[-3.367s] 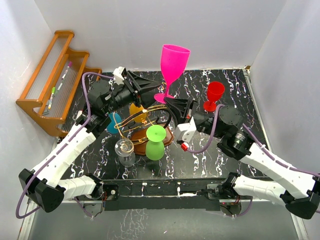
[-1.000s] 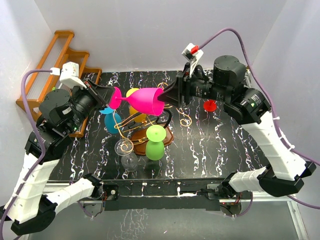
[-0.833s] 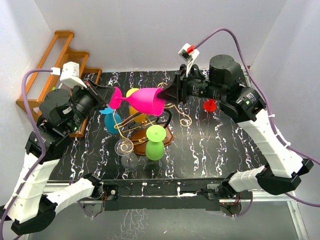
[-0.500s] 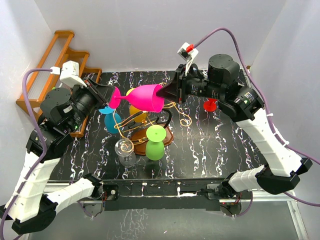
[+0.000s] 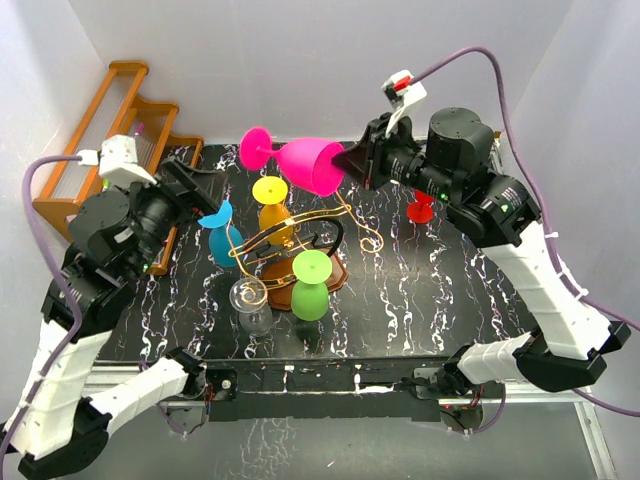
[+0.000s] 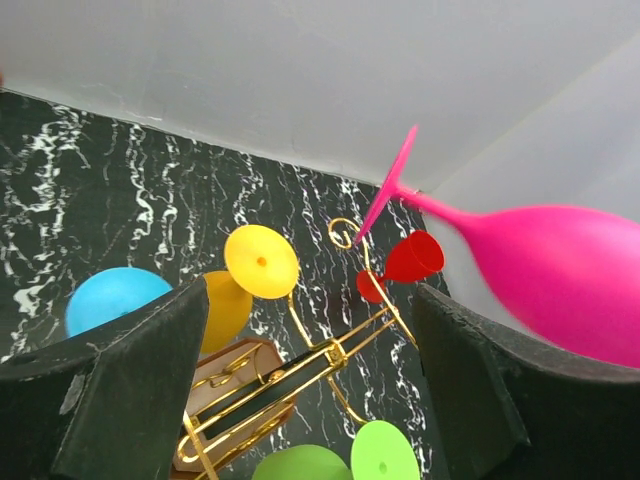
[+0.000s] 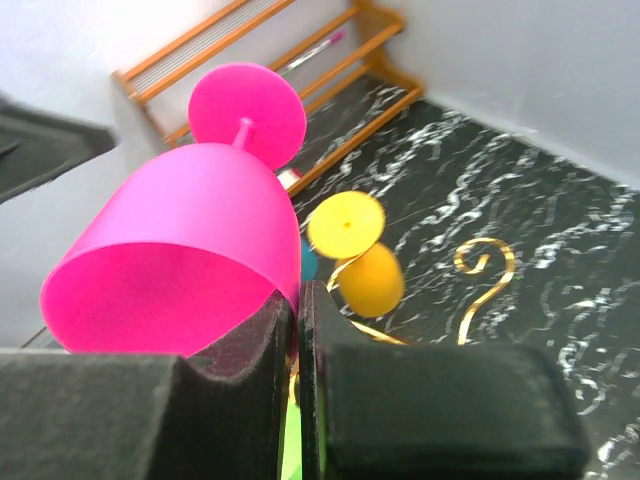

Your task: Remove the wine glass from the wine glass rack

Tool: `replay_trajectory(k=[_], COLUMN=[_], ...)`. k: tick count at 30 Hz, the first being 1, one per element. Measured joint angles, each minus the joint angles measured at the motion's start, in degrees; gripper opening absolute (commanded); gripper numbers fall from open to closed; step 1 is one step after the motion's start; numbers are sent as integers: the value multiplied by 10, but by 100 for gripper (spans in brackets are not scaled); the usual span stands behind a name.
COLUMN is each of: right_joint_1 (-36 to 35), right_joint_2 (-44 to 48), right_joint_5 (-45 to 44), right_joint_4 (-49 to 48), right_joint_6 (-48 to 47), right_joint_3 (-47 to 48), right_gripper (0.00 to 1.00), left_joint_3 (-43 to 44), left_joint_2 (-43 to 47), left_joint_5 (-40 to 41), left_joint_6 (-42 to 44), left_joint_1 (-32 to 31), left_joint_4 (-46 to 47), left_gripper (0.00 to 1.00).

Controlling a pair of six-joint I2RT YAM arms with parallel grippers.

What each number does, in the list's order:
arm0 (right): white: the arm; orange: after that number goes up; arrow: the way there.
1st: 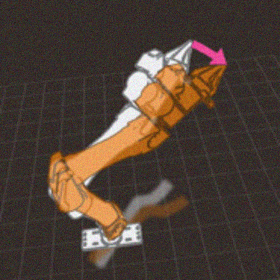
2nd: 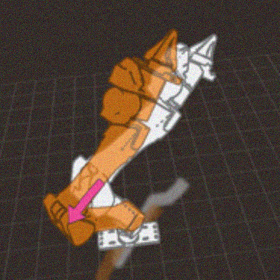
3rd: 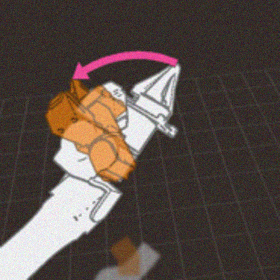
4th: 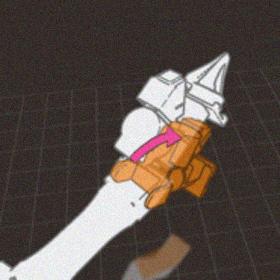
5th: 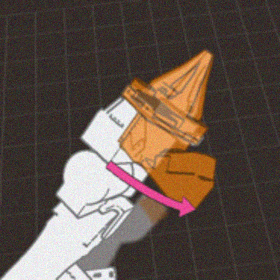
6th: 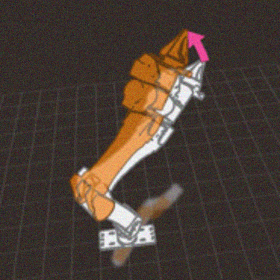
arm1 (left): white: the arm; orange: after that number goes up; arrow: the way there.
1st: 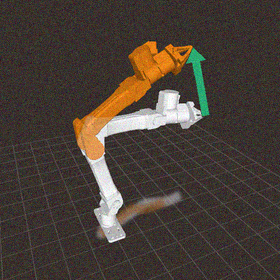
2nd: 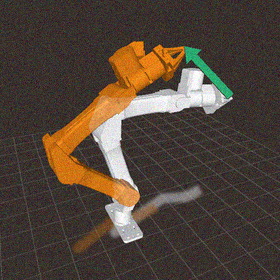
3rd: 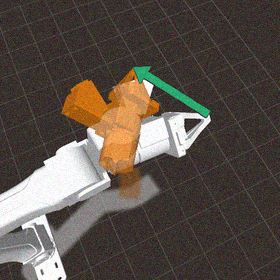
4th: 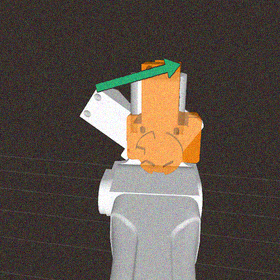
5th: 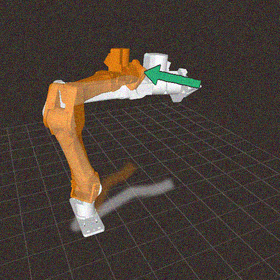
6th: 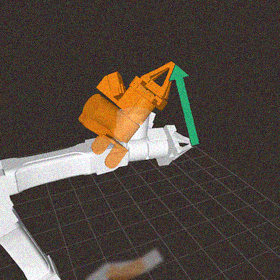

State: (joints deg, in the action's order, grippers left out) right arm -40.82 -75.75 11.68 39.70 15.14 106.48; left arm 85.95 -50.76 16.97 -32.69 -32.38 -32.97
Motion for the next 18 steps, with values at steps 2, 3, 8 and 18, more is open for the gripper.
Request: replay_trajectory(k=[2,3,8,18], right_joint_1=[0,2,99,422], right_joint_2=[-6,-14,-120,-356], right_joint_5=[-51,-78,-148,-104], right_joint_4=[10,16,40,101], right_joint_6=[-5,-9,-19,49], right_joint_3=[20,37,190,275], right_gripper=[8,8,8,8], left_joint_3=[-10,-15,-21,6], left_joint_2=[21,29,60,-11], left_joint_5=[19,24,36,4], left_joint_6=[0,0,1,10], left_joint_1=[0,0,0,0], left_joint_4=[0,2,10,-7], left_gripper=[77,75,68,64])
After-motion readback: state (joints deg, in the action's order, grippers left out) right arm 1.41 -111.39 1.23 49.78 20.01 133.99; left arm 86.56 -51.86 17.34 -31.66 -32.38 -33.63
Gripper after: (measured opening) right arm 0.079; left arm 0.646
